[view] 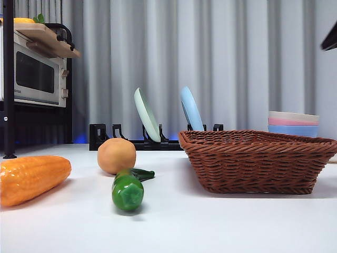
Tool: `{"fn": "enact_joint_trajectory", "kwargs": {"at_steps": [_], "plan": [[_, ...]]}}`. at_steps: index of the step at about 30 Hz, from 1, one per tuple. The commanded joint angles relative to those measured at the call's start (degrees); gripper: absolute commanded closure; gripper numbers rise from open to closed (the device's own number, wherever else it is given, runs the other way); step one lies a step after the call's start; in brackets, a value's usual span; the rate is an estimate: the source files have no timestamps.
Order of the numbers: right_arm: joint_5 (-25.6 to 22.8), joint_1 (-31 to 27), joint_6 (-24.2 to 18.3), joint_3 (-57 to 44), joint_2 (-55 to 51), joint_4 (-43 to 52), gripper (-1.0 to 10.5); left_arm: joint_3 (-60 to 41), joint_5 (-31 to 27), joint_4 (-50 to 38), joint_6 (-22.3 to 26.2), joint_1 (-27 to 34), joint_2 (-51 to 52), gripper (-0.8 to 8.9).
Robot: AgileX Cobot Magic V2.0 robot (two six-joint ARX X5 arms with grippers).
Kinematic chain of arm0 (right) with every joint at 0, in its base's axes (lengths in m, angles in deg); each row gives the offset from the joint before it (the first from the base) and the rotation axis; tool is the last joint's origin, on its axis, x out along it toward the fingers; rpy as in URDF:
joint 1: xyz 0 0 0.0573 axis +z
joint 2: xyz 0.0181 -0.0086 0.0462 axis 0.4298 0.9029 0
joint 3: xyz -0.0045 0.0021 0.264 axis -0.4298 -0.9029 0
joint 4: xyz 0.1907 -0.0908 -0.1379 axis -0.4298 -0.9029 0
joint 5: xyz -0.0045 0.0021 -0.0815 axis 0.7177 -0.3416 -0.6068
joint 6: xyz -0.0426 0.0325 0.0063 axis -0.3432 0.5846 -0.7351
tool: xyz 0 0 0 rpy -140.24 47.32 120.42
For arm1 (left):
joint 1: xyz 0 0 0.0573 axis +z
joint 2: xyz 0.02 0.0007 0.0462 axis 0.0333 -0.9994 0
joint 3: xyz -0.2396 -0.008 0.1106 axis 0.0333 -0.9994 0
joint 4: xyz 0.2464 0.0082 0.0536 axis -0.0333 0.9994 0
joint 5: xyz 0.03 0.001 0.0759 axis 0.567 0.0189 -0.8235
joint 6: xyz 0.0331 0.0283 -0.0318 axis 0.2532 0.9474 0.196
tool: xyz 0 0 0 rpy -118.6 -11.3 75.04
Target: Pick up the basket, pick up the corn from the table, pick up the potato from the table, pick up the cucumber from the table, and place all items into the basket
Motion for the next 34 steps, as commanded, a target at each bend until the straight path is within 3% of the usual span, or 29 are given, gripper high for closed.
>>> {"fn": "enact_joint_trajectory", "kwargs": {"at_steps": [1, 4, 7, 9, 15, 24, 34], "plan": [[2.97, 0.07, -5.01, 2.29, 4.09, -1.84, 9.1, 1.07, 1.99, 1.03, 2.03, -0.04, -2.64, 7.37], [2.78, 0.07, -5.27, 3.69, 7.39, -1.90, 6.5, 1.44, 1.70, 1.27, 1.92, -0.35, -4.70, 4.88], [2.51, 0.04, -5.35, 4.61, 9.77, -1.84, 5.4, 1.44, 1.70, 1.60, 1.79, -0.44, -5.49, 4.63], [2.12, 0.04, -5.99, 5.53, 11.45, -1.81, 5.4, 1.44, 1.70, 1.66, 1.79, -0.44, -5.60, 4.63], [-4.98, 0.04, -6.84, 11.80, 20.28, -2.97, 5.4, 1.44, 1.68, 1.66, 1.77, -0.44, -5.60, 4.63], [-5.09, 0.04, -7.87, 21.64, 38.18, -5.92, 5.4, 1.44, 1.66, 1.70, 1.57, -0.44, -5.60, 4.63], [-4.50, 0.04, -7.87, 22.60, 50.03, -5.18, 5.5, 1.44, 1.42, 1.68, 1.57, -0.44, -5.60, 4.63]]}}
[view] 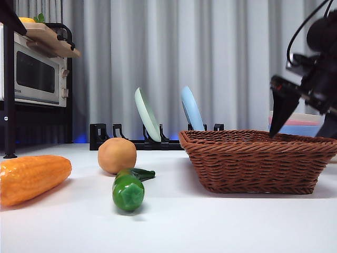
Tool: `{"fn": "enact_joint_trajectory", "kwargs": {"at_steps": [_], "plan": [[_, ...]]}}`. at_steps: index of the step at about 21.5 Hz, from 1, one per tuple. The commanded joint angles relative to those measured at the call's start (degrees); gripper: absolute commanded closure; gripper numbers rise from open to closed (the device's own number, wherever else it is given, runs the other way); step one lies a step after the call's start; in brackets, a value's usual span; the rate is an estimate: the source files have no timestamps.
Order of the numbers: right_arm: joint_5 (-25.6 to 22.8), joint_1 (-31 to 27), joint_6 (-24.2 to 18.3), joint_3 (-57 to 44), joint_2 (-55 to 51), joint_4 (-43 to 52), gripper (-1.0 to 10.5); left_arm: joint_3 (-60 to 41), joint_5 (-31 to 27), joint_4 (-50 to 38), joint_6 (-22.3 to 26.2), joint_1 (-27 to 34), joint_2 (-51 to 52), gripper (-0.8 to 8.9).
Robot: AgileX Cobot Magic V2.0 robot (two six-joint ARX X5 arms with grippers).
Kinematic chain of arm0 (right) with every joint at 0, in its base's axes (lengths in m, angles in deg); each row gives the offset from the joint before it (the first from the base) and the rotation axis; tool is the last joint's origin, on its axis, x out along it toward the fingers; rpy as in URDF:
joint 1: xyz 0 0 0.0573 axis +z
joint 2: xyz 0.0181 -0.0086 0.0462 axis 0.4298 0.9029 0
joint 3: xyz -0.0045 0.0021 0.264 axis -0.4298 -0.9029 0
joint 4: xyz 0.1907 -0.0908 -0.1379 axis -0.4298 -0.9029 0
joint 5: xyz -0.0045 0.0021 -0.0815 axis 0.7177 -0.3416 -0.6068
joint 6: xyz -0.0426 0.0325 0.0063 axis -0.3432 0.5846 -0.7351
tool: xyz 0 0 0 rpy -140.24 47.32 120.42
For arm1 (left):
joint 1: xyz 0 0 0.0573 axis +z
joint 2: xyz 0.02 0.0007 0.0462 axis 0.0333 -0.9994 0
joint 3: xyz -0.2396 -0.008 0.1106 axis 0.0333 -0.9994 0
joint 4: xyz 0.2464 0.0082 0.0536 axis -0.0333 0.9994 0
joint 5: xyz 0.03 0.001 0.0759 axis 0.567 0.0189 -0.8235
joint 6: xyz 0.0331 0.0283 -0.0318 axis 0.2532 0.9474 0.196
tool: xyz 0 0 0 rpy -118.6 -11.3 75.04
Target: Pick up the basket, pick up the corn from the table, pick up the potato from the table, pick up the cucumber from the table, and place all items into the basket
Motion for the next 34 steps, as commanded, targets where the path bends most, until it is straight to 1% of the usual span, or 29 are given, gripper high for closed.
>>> {"fn": "enact_joint_trajectory", "kwargs": {"at_steps": [1, 4, 5, 8, 11, 12, 13, 14, 16, 17, 20, 21, 23, 26, 30, 34], "plan": [[0.15, 0.04, -0.50, 0.02, 2.01, 0.72, 6.0, 0.20, -0.11, -0.11, 0.42, -0.13, 0.02, 4.65], [0.13, 0.04, -0.48, 0.02, 2.97, 1.88, 9.0, 0.20, -0.11, -0.11, 0.39, -0.13, 0.02, 4.68], [0.13, 0.04, -0.48, 0.02, 2.97, 2.03, 9.7, 0.20, -0.11, -0.11, 0.39, -0.13, -0.04, 4.68], [0.15, 0.04, -0.26, 0.17, 2.93, 2.05, 9.6, 0.20, -0.11, 0.02, 0.20, -0.13, -0.35, 4.68], [0.11, 0.04, 0.85, 0.94, 1.29, 2.03, 9.6, 0.22, -0.11, -0.42, -1.79, -1.07, -1.79, 4.64], [0.11, 0.02, 1.55, 1.38, 0.15, 2.03, 9.6, 0.24, -0.09, -1.05, -2.86, -1.68, -2.78, 4.39], [0.11, 0.02, 1.73, 1.70, -1.36, 2.03, 9.6, 0.26, -0.09, -2.01, -3.89, -2.69, -4.09, 3.57], [0.11, 0.02, 1.75, 2.12, -2.84, 2.03, 9.6, 0.35, -0.09, -2.97, -4.66, -3.93, -5.60, 3.15], [0.09, 0.02, 1.77, 2.19, -6.71, 2.05, 9.6, 1.14, -0.39, -4.92, -5.77, -7.19, -9.62, 3.11], [0.07, 0.04, 2.19, 2.19, -8.66, 2.03, 9.6, 1.86, -2.01, -5.70, -6.47, -9.05, -12.04, 3.11], [0.00, 0.02, 2.82, 2.19, -13.97, 1.88, 9.6, 5.44, -9.90, -6.25, -7.48, -15.37, -19.67, 3.11], [0.00, 0.04, 3.06, 2.19, -15.91, 1.79, 9.6, 7.43, -12.87, -6.16, -8.50, -17.64, -22.91, 3.11], [0.00, 0.04, 3.21, 2.19, -19.21, 1.77, 9.6, 11.58, -16.72, -5.81, -8.96, -20.70, -29.00, 3.11], [-0.02, 0.04, 3.28, 2.19, -23.15, 1.75, 9.6, 18.18, -18.75, -4.28, -10.43, -23.71, -38.53, 3.11], [-0.11, 0.02, 3.28, 2.19, -25.83, 1.33, 9.6, 24.17, -24.28, -2.73, -12.35, -25.83, -48.28, 3.11], [-0.11, 0.04, 3.28, 2.19, -26.03, 1.20, 9.6, 24.94, -24.59, -3.34, -12.92, -25.90, -53.53, 3.11]]}}
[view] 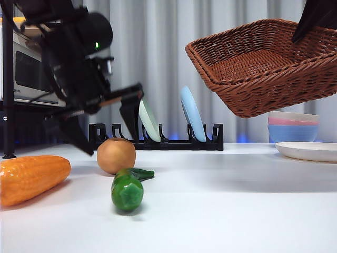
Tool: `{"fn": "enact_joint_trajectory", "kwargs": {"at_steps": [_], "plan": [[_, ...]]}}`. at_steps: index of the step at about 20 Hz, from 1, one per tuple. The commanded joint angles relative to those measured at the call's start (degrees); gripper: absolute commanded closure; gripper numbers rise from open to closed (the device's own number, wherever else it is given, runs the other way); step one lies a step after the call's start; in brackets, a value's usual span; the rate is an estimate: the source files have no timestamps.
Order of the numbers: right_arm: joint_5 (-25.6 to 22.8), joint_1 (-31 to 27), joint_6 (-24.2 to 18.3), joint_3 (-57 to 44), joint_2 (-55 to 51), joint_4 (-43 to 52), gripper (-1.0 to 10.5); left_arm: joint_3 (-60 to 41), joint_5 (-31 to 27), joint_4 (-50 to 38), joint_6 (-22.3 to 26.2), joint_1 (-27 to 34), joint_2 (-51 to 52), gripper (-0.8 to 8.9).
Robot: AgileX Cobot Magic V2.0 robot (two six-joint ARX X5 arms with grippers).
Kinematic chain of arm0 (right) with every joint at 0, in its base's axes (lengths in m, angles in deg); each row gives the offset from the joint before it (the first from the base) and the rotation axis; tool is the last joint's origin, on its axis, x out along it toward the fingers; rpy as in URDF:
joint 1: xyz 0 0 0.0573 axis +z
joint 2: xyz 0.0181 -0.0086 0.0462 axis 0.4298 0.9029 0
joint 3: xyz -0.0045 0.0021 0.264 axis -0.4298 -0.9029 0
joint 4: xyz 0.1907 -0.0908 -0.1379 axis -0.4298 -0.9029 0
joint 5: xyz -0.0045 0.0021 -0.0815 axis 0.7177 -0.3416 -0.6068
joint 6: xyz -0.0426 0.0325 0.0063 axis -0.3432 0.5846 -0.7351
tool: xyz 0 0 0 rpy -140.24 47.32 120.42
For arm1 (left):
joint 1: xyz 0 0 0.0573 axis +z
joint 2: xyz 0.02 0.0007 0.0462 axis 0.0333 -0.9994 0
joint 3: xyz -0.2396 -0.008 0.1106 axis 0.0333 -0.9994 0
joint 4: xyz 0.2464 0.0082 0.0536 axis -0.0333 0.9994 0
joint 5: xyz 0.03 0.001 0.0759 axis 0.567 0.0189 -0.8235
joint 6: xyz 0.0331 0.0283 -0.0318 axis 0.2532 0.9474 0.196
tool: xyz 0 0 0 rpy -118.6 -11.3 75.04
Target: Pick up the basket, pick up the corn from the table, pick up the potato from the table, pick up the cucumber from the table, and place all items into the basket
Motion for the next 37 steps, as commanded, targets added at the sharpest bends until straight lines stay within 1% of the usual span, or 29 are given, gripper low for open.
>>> {"fn": "enact_joint_trajectory", "kwargs": {"at_steps": [1, 3, 4, 5, 6, 7, 9, 11, 16, 19, 21, 23, 24, 26, 29, 30, 32, 34, 35, 37], "plan": [[0.42, 0.04, 1.05, 0.33, -0.50, 1.03, 9.6, 0.07, -0.07, -0.63, -0.76, -0.17, -2.14, 3.12], [0.39, 0.04, 1.05, 0.33, -0.50, 1.03, 9.6, 0.07, -0.04, -2.10, -0.74, -0.28, -2.99, 3.16], [0.31, 0.02, 1.05, 0.33, -0.48, 1.03, 9.6, 0.07, -0.09, -2.60, -0.52, -0.50, -3.06, 3.66], [0.24, 0.02, 1.05, 0.33, -0.48, 1.03, 9.6, 0.07, 0.00, -2.82, 0.72, -0.59, -3.06, 5.07], [0.24, 0.04, 1.07, 0.33, -0.48, 1.03, 9.6, 0.07, 0.09, -2.91, 2.75, -0.76, -3.06, 7.21], [0.24, 0.04, 1.07, 0.33, -0.48, 1.03, 9.6, 0.07, 0.15, -2.97, 3.96, -0.92, -3.06, 8.22], [0.24, 0.04, 1.46, 0.33, -0.24, 1.11, 9.6, 0.17, 0.74, -3.54, 4.83, -0.92, -2.64, 8.21], [0.26, 0.11, 2.08, 0.33, 0.63, 1.31, 9.6, 1.44, 0.50, -2.47, 5.40, -0.83, 0.11, 8.21], [0.63, 2.47, 3.98, 0.33, 6.12, 4.31, 9.6, 7.69, 0.63, -1.42, 5.53, -1.49, 13.42, 8.21], [0.66, 4.66, 5.27, 0.33, 10.08, 5.51, 9.6, 9.53, 0.68, -2.05, 5.51, -4.31, 19.96, 8.21], [0.68, 6.36, 6.36, 0.33, 12.02, 6.49, 9.6, 9.53, 0.66, -2.16, 5.53, -7.19, 21.79, 8.21], [0.74, 8.22, 7.08, 0.33, 13.03, 7.41, 9.6, 9.53, 0.26, -0.50, 5.92, -11.02, 21.44, 8.21], [0.74, 9.18, 7.63, 0.33, 13.11, 7.65, 9.6, 9.53, -0.04, -0.31, 6.88, -12.92, 20.48, 8.21], [1.11, 10.73, 8.59, 0.33, 13.14, 8.61, 9.6, 9.53, -1.64, -0.28, 7.26, -16.98, 17.68, 8.21], [6.99, 11.32, 10.78, 0.33, 13.14, 10.25, 9.6, 9.53, -5.33, -0.28, 8.61, -21.31, 12.90, 8.21], [8.22, 11.32, 11.19, 0.33, 13.14, 10.32, 9.6, 9.53, -5.81, -0.13, 8.81, -22.34, 11.34, 8.21], [8.22, 11.32, 11.52, 0.33, 13.14, 10.23, 9.6, 9.53, -5.81, 0.46, 10.10, -23.54, 8.33, 8.21], [8.24, 11.32, 11.52, 0.33, 13.14, 10.19, 9.6, 9.53, -5.84, 1.51, 10.27, -24.20, 6.29, 8.05], [8.24, 11.32, 11.52, 0.33, 13.11, 10.19, 9.6, 9.53, -5.73, 2.08, 10.27, -24.37, 5.86, 7.21], [8.24, 11.32, 11.52, 0.33, 13.11, 10.19, 9.6, 9.53, -5.73, 2.78, 10.25, -24.37, 5.62, 4.01]]}}
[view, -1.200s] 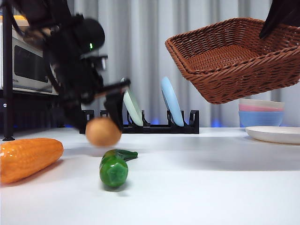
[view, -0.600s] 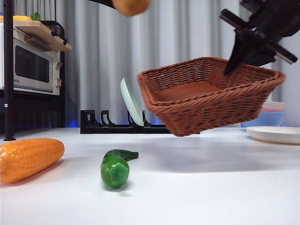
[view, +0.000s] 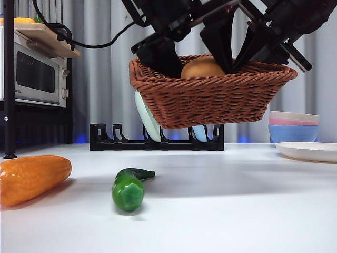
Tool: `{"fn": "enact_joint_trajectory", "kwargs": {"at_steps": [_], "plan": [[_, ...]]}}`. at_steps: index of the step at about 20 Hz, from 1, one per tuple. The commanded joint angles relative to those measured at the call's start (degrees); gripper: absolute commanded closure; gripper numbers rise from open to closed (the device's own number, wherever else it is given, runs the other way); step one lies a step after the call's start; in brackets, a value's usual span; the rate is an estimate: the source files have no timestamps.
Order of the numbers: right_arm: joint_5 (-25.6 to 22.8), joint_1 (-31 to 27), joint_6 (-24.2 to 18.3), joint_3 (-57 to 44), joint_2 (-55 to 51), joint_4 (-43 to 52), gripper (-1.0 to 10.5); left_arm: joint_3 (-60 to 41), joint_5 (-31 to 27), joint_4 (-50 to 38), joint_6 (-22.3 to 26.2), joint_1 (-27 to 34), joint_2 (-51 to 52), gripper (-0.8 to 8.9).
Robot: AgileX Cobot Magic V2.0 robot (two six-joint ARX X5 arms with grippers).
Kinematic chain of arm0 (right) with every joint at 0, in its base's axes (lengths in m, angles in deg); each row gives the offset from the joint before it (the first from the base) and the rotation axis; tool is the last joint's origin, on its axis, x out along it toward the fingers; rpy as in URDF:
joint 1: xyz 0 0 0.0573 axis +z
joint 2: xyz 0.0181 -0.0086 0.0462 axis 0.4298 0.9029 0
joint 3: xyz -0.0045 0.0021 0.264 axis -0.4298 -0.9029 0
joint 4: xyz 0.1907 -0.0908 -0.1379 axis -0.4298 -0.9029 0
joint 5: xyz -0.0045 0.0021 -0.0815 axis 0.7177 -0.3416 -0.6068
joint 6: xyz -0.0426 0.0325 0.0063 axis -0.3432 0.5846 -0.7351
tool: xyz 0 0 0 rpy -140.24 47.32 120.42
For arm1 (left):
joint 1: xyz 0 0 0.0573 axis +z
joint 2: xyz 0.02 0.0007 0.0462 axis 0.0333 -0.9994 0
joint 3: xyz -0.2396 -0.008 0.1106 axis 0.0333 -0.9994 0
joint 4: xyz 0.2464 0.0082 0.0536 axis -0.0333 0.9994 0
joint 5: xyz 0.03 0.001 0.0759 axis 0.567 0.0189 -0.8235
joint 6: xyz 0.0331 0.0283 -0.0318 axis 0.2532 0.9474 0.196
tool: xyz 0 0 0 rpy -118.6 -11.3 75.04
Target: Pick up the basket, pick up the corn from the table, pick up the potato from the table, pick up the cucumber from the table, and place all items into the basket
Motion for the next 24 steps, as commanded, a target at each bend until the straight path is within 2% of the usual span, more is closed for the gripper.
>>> {"fn": "enact_joint_trajectory", "kwargs": {"at_steps": [1, 6, 10, 14, 17, 20, 22, 24], "plan": [[0.61, 0.09, 1.03, 0.33, -0.15, 0.98, 9.6, -0.48, -0.09, 0.20, 0.83, -0.20, -0.26, 3.25], [0.59, 0.09, 1.03, 0.33, -0.13, 0.98, 9.6, -0.46, -1.79, 0.11, 0.63, -0.20, 0.83, 3.14], [0.57, 0.07, 1.01, 0.33, -0.15, 0.98, 9.6, -0.44, -2.95, 3.17, 0.68, -0.11, 8.87, 3.14], [0.57, 0.07, 0.98, 0.33, -0.15, 1.03, 9.6, -0.44, -3.37, 12.81, 0.68, -0.11, 21.86, 3.14], [0.57, 0.07, 0.96, 0.33, -0.15, 1.03, 9.6, -0.46, -9.40, 23.45, 0.33, -0.02, 29.27, 3.15], [0.57, 0.07, 0.96, 0.33, -0.15, 1.03, 9.6, -1.66, -15.54, 35.47, -2.91, -0.02, 32.02, 3.15], [0.57, 0.07, 0.94, 0.33, -0.15, 1.03, 9.6, -5.16, -16.52, 38.25, -5.09, 0.00, 32.89, 3.15], [0.57, 0.07, 0.94, 0.33, -0.15, 1.01, 9.6, -10.82, -16.48, 36.81, -7.28, 0.15, 33.64, 3.15]]}}
